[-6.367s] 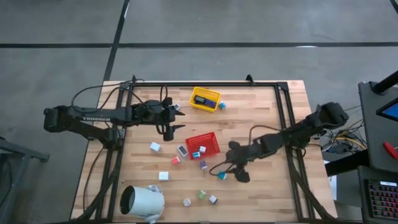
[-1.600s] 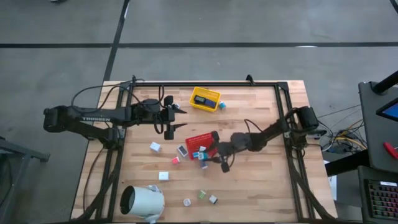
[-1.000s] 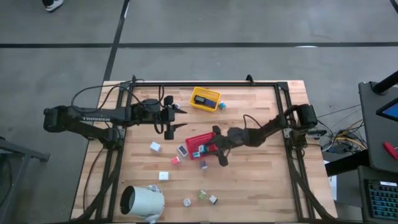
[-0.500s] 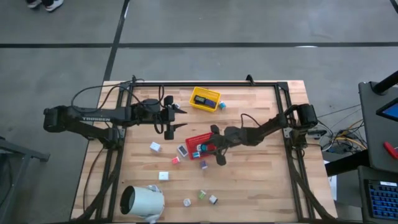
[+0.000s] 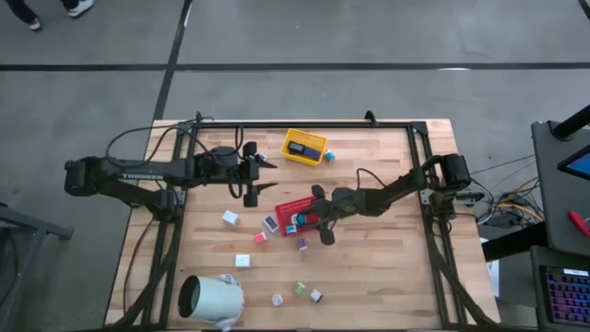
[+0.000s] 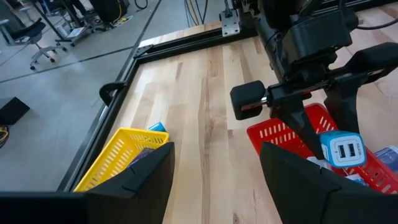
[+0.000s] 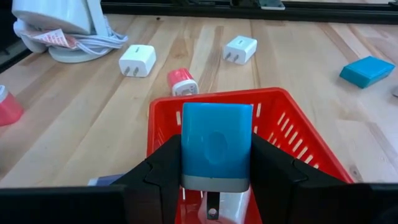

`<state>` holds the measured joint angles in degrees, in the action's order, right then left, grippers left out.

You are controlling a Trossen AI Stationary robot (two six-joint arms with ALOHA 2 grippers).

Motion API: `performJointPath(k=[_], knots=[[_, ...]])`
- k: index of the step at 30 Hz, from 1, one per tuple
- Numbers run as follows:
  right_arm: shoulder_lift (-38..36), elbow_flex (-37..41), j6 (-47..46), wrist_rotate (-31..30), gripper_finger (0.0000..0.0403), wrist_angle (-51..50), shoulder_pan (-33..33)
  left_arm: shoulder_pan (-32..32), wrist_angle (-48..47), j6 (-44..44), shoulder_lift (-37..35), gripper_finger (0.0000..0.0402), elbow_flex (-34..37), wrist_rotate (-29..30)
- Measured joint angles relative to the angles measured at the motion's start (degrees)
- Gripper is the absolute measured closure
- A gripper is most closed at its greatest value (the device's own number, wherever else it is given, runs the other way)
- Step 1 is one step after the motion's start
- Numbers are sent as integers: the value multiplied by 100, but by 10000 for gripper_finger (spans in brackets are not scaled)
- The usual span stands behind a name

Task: Pick & Place Office items
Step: Put the bottom blue and white charger adapter into the red bin

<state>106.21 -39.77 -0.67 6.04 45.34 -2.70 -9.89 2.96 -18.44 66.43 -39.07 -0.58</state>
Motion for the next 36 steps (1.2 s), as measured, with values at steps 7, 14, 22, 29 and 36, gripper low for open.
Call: performJointPath(k=[7, 14, 22, 29, 36], knots=[[0, 0, -116, -25, 262, -214, 11, 0, 0, 0, 0, 162, 0, 0], [0, -18, -225, -41, 262, -434, 67, 0, 2, -2, 0, 162, 0, 0], [-9, -638, -192, -63, 262, -1780, 90, 0, 0, -2, -1, 162, 0, 0], [-22, -1326, -107, -61, 262, -3246, 98, 0, 0, -2, -1, 162, 0, 0], [-22, -2122, 70, -59, 262, -5006, 98, 0, 0, -1, -1, 162, 0, 0]])
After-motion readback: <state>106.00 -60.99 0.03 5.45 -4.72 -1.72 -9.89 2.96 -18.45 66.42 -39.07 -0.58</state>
